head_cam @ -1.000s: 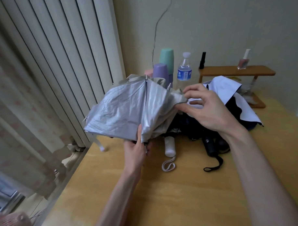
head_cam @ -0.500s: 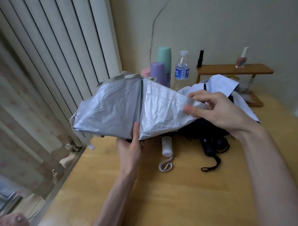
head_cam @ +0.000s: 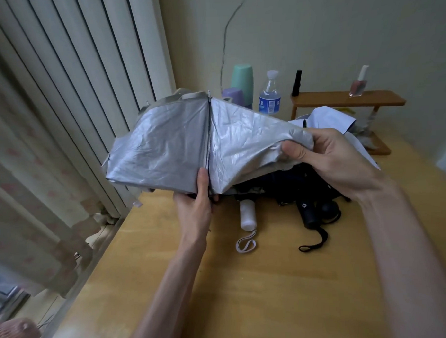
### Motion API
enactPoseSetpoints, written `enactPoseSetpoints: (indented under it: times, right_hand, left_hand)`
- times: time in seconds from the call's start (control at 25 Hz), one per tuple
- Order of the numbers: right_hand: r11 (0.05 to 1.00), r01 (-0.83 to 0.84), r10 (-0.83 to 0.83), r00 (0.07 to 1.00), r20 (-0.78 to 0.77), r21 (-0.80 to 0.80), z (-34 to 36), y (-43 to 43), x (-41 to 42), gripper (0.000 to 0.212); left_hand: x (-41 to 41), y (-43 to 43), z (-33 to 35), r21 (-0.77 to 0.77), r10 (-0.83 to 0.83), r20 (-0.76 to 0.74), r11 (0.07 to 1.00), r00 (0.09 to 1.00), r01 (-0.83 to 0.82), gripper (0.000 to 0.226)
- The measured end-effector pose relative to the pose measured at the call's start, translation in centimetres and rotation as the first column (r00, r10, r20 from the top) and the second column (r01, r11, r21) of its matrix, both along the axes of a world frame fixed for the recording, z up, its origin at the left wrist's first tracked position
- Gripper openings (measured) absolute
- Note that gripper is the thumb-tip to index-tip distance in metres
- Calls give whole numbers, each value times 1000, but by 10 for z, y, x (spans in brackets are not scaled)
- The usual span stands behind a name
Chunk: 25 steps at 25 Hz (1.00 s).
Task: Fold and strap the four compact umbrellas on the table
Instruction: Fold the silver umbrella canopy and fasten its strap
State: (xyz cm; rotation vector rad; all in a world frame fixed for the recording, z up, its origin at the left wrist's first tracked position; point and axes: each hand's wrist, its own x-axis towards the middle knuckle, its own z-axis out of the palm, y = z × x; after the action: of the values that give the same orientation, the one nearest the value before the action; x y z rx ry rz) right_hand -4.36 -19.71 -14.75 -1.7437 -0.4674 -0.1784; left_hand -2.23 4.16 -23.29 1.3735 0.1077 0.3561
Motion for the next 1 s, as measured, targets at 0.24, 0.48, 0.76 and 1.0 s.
enactPoseSetpoints:
  times: [0.24,0.48,0.76,1.0]
  right_hand:
    - [996,77,-79,996,-42,-36,-8,1,7,30]
    - [877,25,-112,982,-154,-481,1,-6,-16,38]
    - [929,57,-109,986,-124,-366,10,-39,-50,38]
    - [951,109,-158,976,-151,-291,9,-50,-57,53]
  left_hand:
    - [11,-9,-7,-35,-15,32,999,999,16,45]
    - [3,-23,-10,-7,-50,35,999,998,51,40]
    - [-17,-40,1,80,-125,66,990,990,119,40]
    - [-27,-63,6,-2,-171,35,985,985,171,36]
